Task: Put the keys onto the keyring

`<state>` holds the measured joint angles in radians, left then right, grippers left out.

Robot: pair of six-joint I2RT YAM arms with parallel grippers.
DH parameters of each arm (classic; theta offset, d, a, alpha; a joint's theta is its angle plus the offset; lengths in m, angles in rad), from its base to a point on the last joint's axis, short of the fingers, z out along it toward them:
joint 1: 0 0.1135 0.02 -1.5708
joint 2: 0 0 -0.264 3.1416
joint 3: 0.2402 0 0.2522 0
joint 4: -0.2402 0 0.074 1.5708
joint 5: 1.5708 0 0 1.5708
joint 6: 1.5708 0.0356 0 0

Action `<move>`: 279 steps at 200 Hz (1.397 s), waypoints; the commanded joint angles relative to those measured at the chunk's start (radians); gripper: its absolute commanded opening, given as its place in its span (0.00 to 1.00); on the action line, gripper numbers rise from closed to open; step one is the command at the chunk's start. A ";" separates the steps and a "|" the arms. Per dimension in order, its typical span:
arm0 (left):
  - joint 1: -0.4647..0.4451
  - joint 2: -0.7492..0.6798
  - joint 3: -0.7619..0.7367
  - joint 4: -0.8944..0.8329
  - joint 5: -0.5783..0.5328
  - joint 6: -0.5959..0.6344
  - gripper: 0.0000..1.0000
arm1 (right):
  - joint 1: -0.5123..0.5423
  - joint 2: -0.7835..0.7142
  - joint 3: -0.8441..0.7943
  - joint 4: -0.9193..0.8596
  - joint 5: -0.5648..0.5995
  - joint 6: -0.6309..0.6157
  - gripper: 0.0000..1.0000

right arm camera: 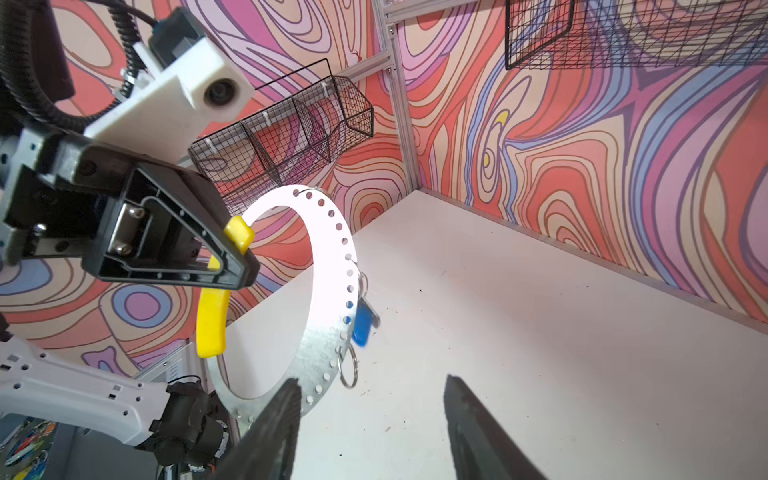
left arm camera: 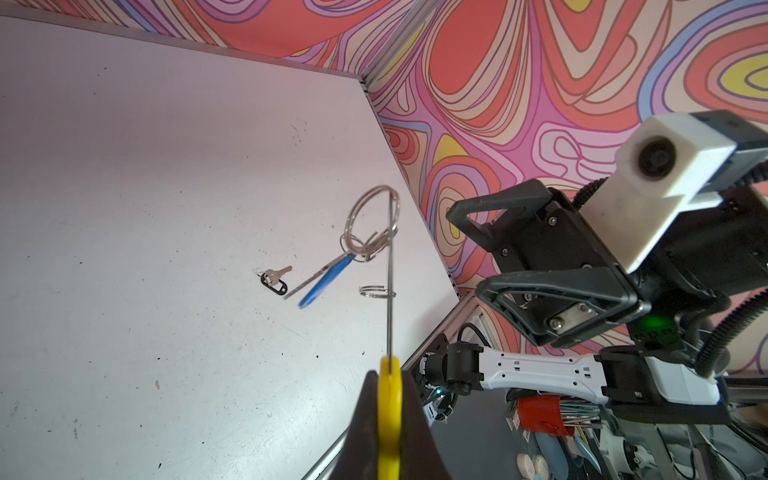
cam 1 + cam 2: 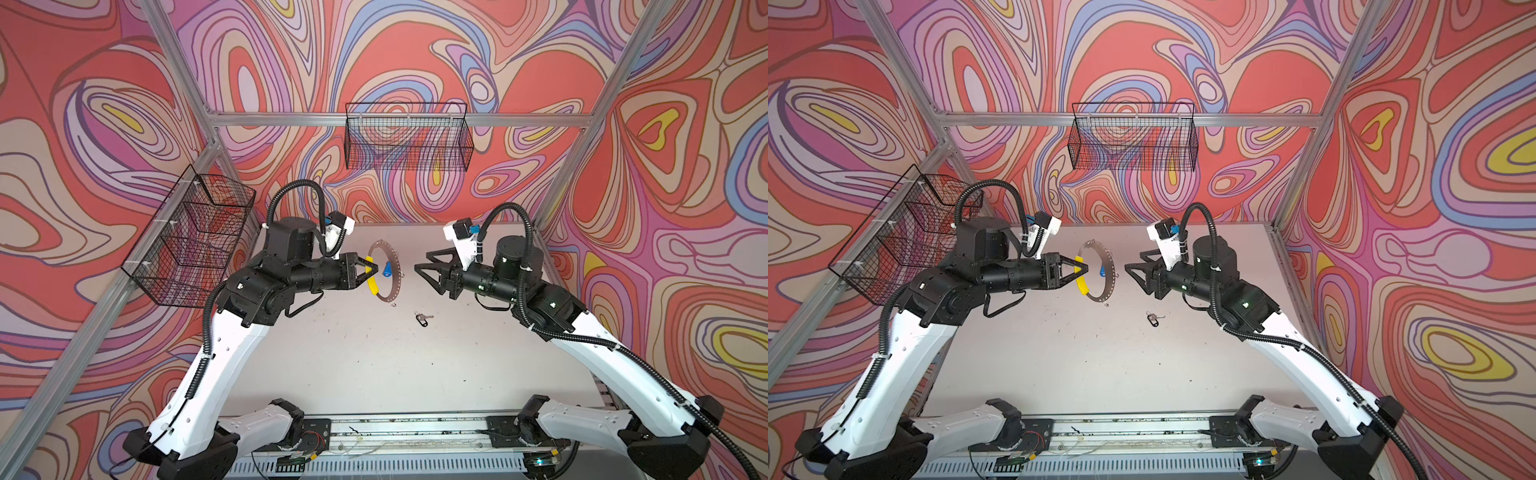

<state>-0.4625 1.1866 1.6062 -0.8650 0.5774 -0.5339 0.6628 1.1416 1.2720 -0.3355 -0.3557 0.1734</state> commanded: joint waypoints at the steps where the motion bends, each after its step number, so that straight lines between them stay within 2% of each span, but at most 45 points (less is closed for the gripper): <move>1: 0.008 0.009 0.033 -0.031 0.065 0.051 0.00 | -0.013 0.003 0.015 0.013 -0.093 0.022 0.59; 117: 0.008 0.037 0.011 -0.054 0.275 0.200 0.00 | -0.082 0.025 0.054 0.006 -0.220 0.038 0.69; 161: 0.008 0.053 -0.016 -0.050 0.383 0.244 0.00 | -0.083 0.105 0.086 -0.012 -0.336 0.022 0.70; 180: 0.008 0.055 -0.027 -0.061 0.398 0.276 0.00 | -0.083 0.139 0.104 -0.015 -0.403 0.016 0.67; 229: 0.008 0.062 -0.049 -0.049 0.415 0.331 0.00 | -0.082 0.176 0.110 -0.012 -0.587 0.017 0.43; 243: 0.008 0.072 -0.045 -0.047 0.422 0.343 0.00 | -0.081 0.185 0.099 -0.005 -0.629 0.025 0.28; 263: 0.008 0.090 -0.032 -0.067 0.409 0.366 0.00 | -0.082 0.180 0.079 -0.001 -0.614 0.026 0.02; 279: 0.008 0.097 -0.032 -0.066 0.407 0.379 0.00 | -0.082 0.171 0.078 -0.009 -0.607 0.018 0.00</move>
<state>-0.4519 1.2667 1.5635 -0.9310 0.9619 -0.1852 0.5774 1.3117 1.3575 -0.3454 -0.9531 0.2295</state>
